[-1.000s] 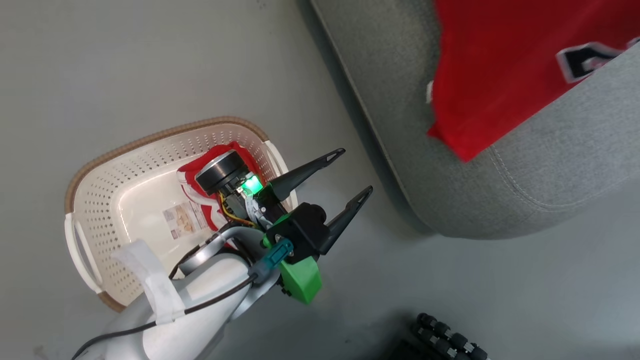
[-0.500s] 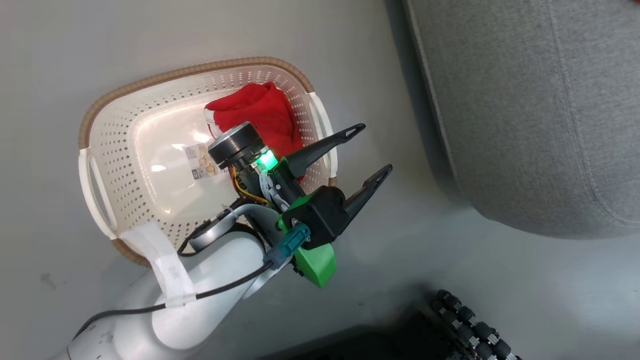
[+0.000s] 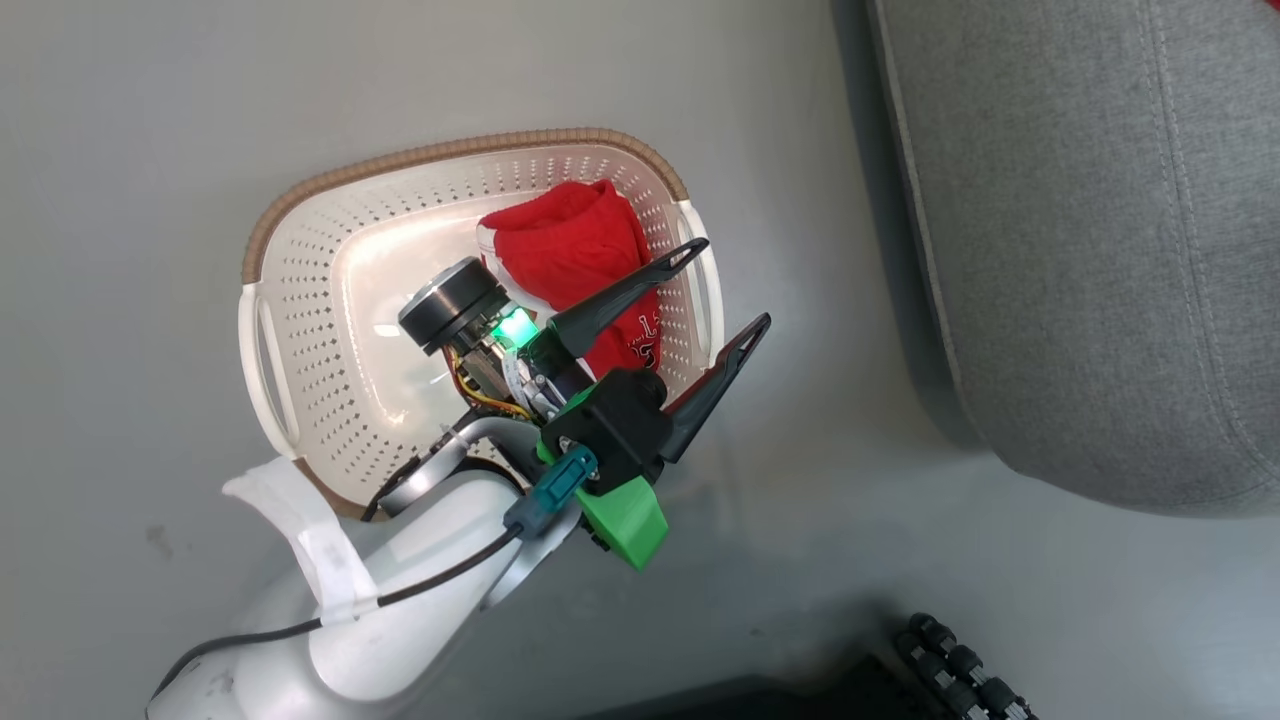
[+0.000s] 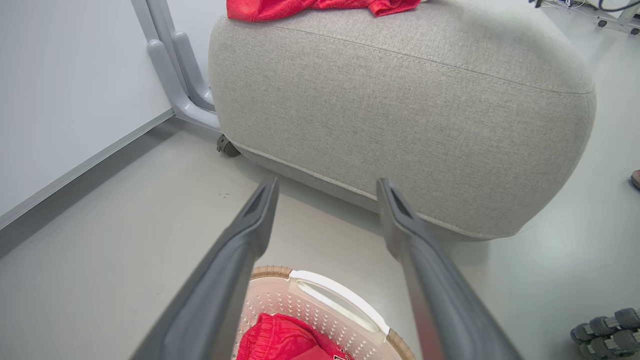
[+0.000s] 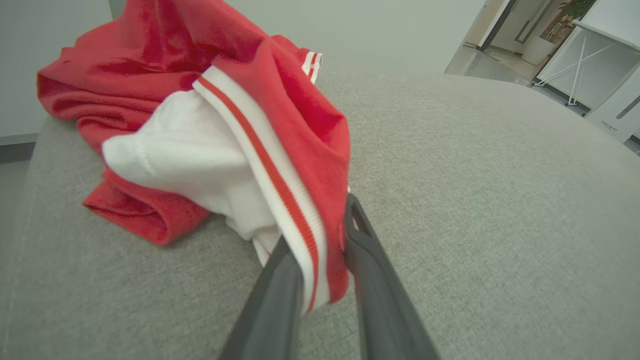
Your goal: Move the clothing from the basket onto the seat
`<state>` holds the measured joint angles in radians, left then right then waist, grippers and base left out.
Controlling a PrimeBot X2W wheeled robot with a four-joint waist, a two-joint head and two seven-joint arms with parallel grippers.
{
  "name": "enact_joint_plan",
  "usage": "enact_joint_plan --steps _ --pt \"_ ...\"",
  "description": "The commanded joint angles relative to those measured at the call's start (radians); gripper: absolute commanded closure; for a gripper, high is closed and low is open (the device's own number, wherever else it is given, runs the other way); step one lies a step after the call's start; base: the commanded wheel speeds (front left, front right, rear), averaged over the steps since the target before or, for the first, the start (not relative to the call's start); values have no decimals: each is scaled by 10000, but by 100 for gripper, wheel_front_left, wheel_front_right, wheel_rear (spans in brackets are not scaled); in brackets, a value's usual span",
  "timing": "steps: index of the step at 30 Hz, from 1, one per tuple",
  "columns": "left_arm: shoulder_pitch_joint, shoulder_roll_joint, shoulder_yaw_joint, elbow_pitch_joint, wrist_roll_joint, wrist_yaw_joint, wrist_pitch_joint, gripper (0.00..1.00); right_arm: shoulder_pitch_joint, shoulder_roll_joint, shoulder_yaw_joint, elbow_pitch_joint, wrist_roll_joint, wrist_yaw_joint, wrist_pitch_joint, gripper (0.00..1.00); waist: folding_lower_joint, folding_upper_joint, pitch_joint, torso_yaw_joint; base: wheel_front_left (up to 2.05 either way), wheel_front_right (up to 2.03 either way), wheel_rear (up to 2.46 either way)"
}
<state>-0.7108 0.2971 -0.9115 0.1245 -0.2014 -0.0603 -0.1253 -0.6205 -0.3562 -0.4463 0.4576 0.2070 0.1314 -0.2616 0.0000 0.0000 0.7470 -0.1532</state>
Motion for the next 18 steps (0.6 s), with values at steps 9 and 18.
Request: enact_joint_plan --steps 9,18 --pt "1228 -456 667 869 -942 893 -985 0 2365 1626 473 -1004 -301 -12 -48 0 0 0 -1795 8 0 0 0" --pt "2846 -1078 2115 1486 -1530 1845 -1404 0 3544 1986 4037 -1410 -28 -14 -47 0 0 0 -3874 768 0 0 0"
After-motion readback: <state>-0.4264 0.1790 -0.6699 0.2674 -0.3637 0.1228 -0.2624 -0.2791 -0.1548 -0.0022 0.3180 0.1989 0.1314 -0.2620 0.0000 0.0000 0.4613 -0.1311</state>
